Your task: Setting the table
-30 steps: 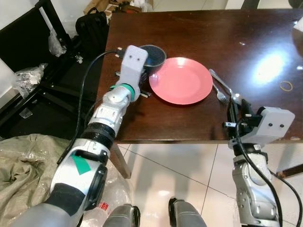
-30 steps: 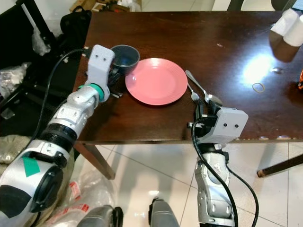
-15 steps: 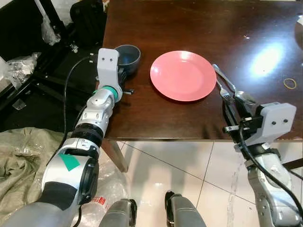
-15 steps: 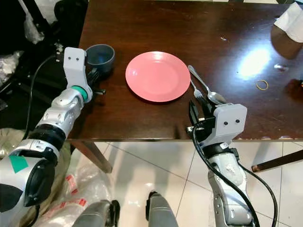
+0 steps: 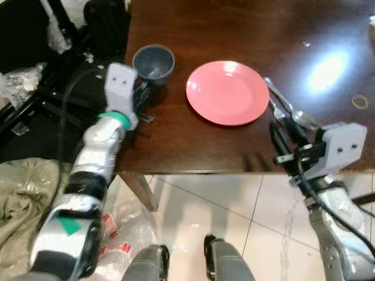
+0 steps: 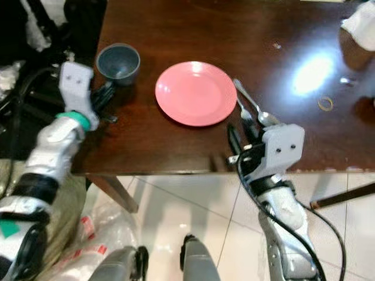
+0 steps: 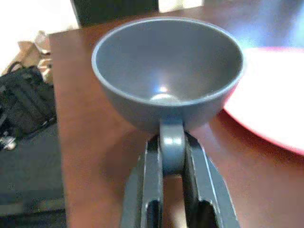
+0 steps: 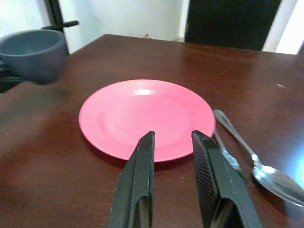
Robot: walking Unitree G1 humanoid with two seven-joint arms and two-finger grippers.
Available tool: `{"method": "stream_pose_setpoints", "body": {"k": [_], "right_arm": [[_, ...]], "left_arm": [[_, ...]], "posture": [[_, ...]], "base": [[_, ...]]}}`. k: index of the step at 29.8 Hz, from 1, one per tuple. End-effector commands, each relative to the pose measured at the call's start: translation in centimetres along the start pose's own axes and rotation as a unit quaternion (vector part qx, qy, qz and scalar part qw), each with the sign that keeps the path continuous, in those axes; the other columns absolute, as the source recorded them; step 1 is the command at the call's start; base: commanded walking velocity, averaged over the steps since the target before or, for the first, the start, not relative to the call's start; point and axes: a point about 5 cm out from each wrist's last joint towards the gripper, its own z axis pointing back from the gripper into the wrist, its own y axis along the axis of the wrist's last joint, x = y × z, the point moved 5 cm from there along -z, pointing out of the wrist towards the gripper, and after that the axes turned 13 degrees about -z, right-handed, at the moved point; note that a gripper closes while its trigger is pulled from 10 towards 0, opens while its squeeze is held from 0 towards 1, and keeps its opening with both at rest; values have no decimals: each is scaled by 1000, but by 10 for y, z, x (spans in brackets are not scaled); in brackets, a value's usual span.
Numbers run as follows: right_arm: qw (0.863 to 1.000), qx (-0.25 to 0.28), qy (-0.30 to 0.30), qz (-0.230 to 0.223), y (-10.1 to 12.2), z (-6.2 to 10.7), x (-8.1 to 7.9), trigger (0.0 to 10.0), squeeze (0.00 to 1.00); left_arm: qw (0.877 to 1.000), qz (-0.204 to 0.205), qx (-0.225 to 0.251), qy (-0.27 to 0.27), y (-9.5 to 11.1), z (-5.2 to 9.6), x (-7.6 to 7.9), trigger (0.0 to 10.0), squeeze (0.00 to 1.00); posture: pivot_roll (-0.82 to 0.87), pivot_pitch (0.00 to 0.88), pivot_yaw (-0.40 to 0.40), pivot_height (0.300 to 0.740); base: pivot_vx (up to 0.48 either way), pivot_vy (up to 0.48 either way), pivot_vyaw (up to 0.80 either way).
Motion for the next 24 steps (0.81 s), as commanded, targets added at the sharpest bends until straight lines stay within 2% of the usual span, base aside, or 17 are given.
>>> {"method": "stream_pose_setpoints", "body": {"k": [1, 3, 4, 5, 9, 10, 12, 13, 15, 19, 24], "right_arm": [[1000, -6, 2, -8, -1, 2, -1, 10000, 0], [1000, -7, 3, -9, -1, 1, -1, 10000, 0], [1000, -8, 9, -12, -1, -1, -3, 10000, 0], [1000, -8, 11, -12, -1, -2, -4, 10000, 0], [1000, -9, 13, -12, -1, -4, -4, 10000, 0], [1000, -8, 13, -12, -1, -5, -4, 10000, 0], [1000, -8, 13, -13, -1, -6, -4, 10000, 0], [1000, -8, 13, -13, -1, -6, -4, 10000, 0], [1000, -8, 13, -14, -2, -7, -4, 10000, 0], [1000, -8, 13, -14, -2, -7, -4, 10000, 0], [1000, -8, 10, -16, -3, -7, -4, 10000, 0]], "left_arm": [[999, 0, 9, -34, 5, 8, 6, 10000, 0], [999, 0, 15, -51, 6, 12, 11, 10000, 0], [997, -6, 21, -80, 8, 20, 21, 10000, 0], [996, -7, 22, -87, 7, 23, 24, 10000, 0], [996, -4, 13, -93, 1, 27, 28, 10000, 0], [995, 8, 5, -98, -3, 27, 30, 10000, 0], [989, 28, -14, -142, -13, 33, 50, 10000, 0], [989, 28, -14, -142, -13, 33, 50, 10000, 0], [984, 34, -25, -172, -16, 40, 68, 10000, 0], [984, 33, -26, -175, -15, 40, 72, 10000, 0], [982, 34, -27, -184, -10, 34, 81, 10000, 0]], "posture": [[-45, 161, 81, 740], [-40, 159, 76, 740], [-40, 159, 76, 740], [-40, 159, 76, 740], [-29, 154, 74, 740], [-25, 149, 72, 740], [-25, 145, 74, 740], [-25, 145, 74, 740], [-26, 141, 74, 740], [-29, 139, 76, 740], [-34, 133, 83, 740]], "base": [[0, 0, 0], [0, 0, 0], [0, 0, 0], [0, 0, 0], [0, 0, 0], [0, 0, 0], [0, 0, 0], [0, 0, 0], [0, 0, 0], [0, 0, 0], [0, 0, 0]]}}
